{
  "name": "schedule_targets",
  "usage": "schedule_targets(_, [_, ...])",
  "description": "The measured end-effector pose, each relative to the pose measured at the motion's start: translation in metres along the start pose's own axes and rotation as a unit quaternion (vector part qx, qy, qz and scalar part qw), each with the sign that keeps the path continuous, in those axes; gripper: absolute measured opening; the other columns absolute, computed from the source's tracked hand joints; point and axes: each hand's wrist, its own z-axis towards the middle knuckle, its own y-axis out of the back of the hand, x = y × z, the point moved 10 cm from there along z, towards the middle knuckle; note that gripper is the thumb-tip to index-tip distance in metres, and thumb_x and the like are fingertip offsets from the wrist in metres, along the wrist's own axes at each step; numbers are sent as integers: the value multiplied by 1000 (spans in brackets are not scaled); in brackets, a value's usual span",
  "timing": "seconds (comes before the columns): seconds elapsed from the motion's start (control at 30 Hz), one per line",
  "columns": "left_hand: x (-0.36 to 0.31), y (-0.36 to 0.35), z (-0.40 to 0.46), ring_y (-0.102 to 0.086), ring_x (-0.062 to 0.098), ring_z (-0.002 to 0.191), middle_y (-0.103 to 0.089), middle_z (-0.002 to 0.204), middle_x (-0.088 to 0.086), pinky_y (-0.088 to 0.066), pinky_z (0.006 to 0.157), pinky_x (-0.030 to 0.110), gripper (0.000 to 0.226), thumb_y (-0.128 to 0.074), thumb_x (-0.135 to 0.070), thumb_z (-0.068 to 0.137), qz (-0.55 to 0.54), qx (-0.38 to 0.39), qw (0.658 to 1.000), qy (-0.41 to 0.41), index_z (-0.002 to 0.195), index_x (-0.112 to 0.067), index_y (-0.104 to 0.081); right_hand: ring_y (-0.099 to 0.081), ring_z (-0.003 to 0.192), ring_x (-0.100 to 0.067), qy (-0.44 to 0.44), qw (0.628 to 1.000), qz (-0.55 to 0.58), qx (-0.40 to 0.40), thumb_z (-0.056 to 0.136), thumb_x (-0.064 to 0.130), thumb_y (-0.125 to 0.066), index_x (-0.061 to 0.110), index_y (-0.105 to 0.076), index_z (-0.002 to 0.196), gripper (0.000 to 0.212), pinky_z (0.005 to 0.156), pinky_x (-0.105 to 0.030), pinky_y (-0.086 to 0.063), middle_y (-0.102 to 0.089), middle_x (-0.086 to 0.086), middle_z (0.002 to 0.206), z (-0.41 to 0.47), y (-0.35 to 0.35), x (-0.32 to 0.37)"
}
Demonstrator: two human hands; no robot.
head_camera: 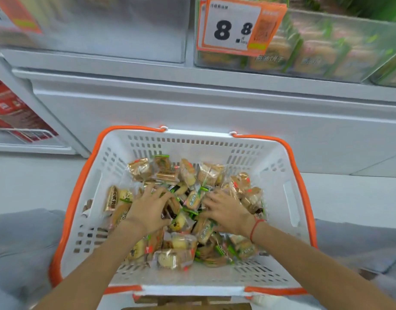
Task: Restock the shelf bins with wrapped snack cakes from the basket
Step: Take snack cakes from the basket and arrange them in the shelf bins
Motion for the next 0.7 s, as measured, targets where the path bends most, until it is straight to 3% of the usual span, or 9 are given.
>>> schedule_targets(0.13, [0,-1,1,-9,27,143,-19,156,-7,-22,112,50,68,-60,-54,85,-26,-5,1000,5,143,-35,-28,-28,135,-32,-3,998,62,-4,91,8,-57,22,-50,137,48,113,-49,-23,-33,-12,149,14,-1,23])
schedule_targets(0.27, [1,1,2,-9,25,143,-20,156,-7,-19,113,49,63,-60,-46,88,-84,39,996,5,143,-35,-32,-36,127,-27,-31,988,152,-6,90,12,-60,13,-64,120,31,105,-41,-35,-44,-8,139,15,2,8])
schedule_targets(0.4, [-1,20,6,-23,24,140,-33,152,-2,-20,115,41,55,-63,-39,88,-184,67,981,5,139,-32,-43,-57,95,-21,-44,951,296,77,91,28,-62,7,-69,98,24,86,-36,-48,-62,-7,100,6,6,-17])
schedule_targets(0.47, [-8,38,8,-29,20,140,-35,151,-1,-26,113,35,56,-69,-33,86,-294,66,953,-12,137,-26,-47,-52,69,-21,-74,912,383,124,94,29,-57,0,-66,88,31,70,-32,-47,-55,-9,74,-1,14,-35])
schedule_targets(0.5, [-16,48,6,-31,18,139,-36,150,-2,-29,110,29,57,-70,-29,86,-344,74,936,-28,137,-22,-47,-48,67,-21,-82,896,418,128,95,29,-57,2,-64,84,30,68,-32,-43,-50,-9,72,-4,25,-45])
schedule_targets(0.53, [-23,57,4,-34,15,137,-38,149,-3,-31,105,21,58,-70,-27,86,-381,84,920,-42,139,-20,-45,-48,70,-21,-92,883,445,121,94,28,-58,7,-63,84,24,69,-33,-41,-50,-8,75,-8,36,-56])
schedule_targets(0.6, [-40,76,-3,-41,10,130,-42,143,-6,-36,93,10,60,-67,-25,89,-418,99,901,-65,142,-20,-39,-54,87,-21,-109,872,466,106,92,26,-61,14,-61,109,20,75,-30,-44,-57,-6,96,-20,63,-80])
schedule_targets(0.63, [-47,86,-5,-44,9,126,-42,142,-6,-37,94,12,60,-65,-26,90,-431,100,894,-75,143,-21,-37,-55,95,-18,-120,867,471,106,91,23,-63,15,-54,122,33,76,-26,-45,-58,-4,107,-28,75,-91])
schedule_targets(0.7, [-56,104,-10,-47,8,121,-43,143,-6,-40,98,18,59,-61,-29,92,-461,86,879,-87,144,-22,-34,-55,92,-13,-133,853,492,111,89,17,-65,17,-48,126,41,74,-22,-45,-59,0,112,-46,94,-108])
